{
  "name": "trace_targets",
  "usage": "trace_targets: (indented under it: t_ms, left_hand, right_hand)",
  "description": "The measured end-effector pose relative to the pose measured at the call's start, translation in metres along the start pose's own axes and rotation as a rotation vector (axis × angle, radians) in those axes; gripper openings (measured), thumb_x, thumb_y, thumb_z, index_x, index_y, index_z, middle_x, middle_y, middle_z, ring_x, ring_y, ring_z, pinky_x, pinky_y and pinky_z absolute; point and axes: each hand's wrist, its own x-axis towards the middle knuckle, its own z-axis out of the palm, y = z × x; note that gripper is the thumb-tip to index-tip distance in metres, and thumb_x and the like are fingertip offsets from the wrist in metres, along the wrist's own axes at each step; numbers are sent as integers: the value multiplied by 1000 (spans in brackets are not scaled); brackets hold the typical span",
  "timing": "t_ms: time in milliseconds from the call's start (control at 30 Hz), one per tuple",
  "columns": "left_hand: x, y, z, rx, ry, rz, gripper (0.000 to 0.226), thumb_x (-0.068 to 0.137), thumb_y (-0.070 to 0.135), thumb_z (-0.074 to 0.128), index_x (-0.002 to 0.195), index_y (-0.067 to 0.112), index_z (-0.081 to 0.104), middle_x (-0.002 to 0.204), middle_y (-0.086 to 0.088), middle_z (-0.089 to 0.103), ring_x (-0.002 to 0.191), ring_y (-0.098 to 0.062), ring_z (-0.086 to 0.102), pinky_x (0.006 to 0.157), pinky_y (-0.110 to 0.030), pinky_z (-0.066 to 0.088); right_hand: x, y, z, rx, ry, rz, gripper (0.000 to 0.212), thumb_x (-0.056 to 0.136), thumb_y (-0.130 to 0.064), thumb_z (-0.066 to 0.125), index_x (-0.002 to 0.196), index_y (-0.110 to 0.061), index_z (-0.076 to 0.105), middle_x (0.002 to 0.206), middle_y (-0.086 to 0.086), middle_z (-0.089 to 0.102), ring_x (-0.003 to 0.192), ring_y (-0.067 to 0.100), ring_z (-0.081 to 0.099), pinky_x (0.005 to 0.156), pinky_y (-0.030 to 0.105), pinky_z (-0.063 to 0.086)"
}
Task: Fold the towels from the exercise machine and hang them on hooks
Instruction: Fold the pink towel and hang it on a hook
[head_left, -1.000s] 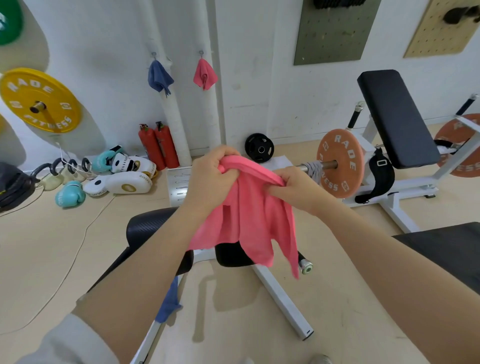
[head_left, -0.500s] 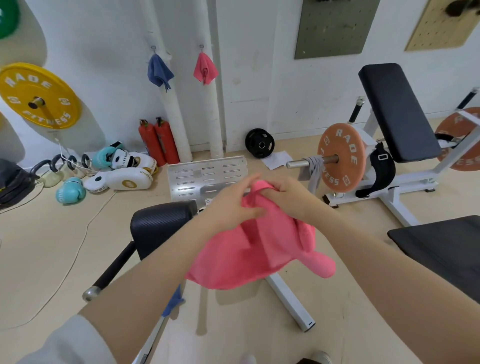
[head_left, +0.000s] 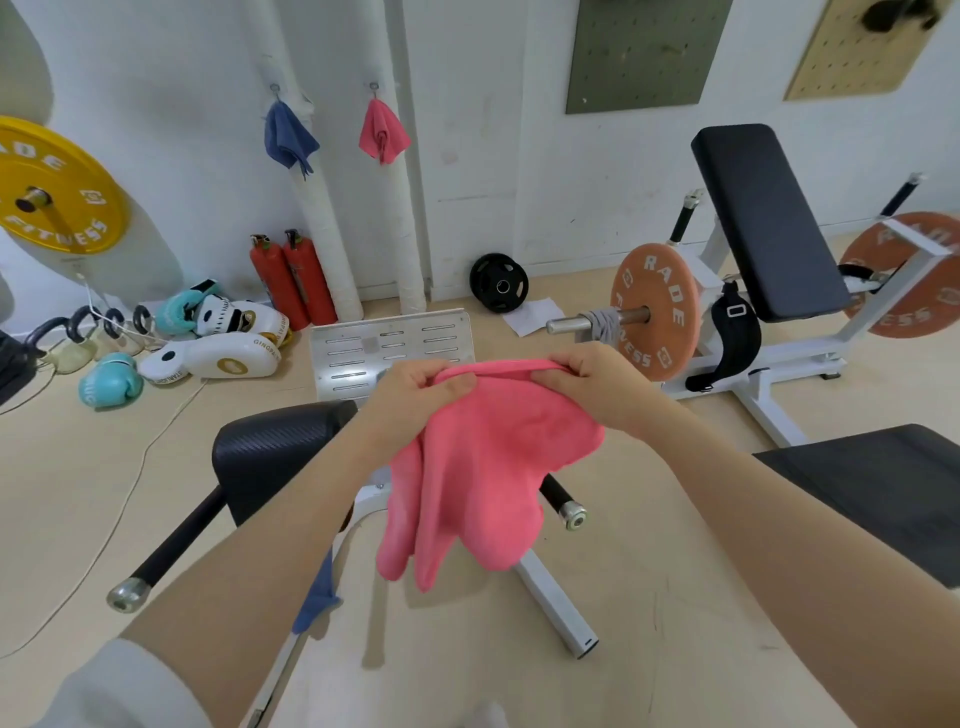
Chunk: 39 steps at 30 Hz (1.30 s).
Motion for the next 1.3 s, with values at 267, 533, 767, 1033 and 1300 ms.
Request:
trace_targets:
  t_ms: [267, 533, 767, 1033, 1300]
  left_hand:
    - [21, 9, 52, 96, 199, -81, 13, 88, 22, 61, 100, 20, 61, 89, 9, 63, 80, 0, 56, 65, -9, 42]
    - [23, 43, 100, -406, 337, -378, 25, 85, -4, 47, 103, 9, 59, 89, -3, 58, 74, -10, 52, 63, -19, 47]
    - [7, 82, 146, -792, 246, -377, 29, 84, -14, 31, 95, 6, 49, 64, -5, 53, 58, -13, 51, 65, -27, 40]
    - [6, 77, 186, -1049, 173, -278, 23, 89, -13, 38, 98, 5, 49, 82, -8, 54, 68, -12, 54, 65, -18, 53]
    - [-7, 77, 217, -633, 249, -278, 15, 96, 13, 49, 96, 6, 61, 76, -3, 60, 62, -10, 57, 54, -18, 52]
  right_hand:
    - [-18, 33, -55, 484, -16, 93, 18, 98, -20, 44, 95, -26, 61, 82, -2, 61, 72, 10, 56, 70, 23, 46]
    - [-35, 65, -89, 1184, -56, 101, 17, 78, -8, 49, 73, -15, 63, 74, 9, 49, 66, 21, 49, 64, 31, 42]
    - [-65, 81, -112, 1314, -430, -41, 36, 71, 7, 56, 105, -5, 53, 91, 6, 71, 84, 17, 71, 52, 23, 56]
    - [-88, 79, -117, 457, -15, -134, 16, 88, -3, 56, 76, -7, 65, 60, 1, 53, 52, 2, 44, 59, 10, 37]
    - [-106, 84, -107, 202, -29, -167, 13, 92, -14, 50, 88, -7, 60, 73, 0, 57, 66, 5, 47, 64, 18, 38]
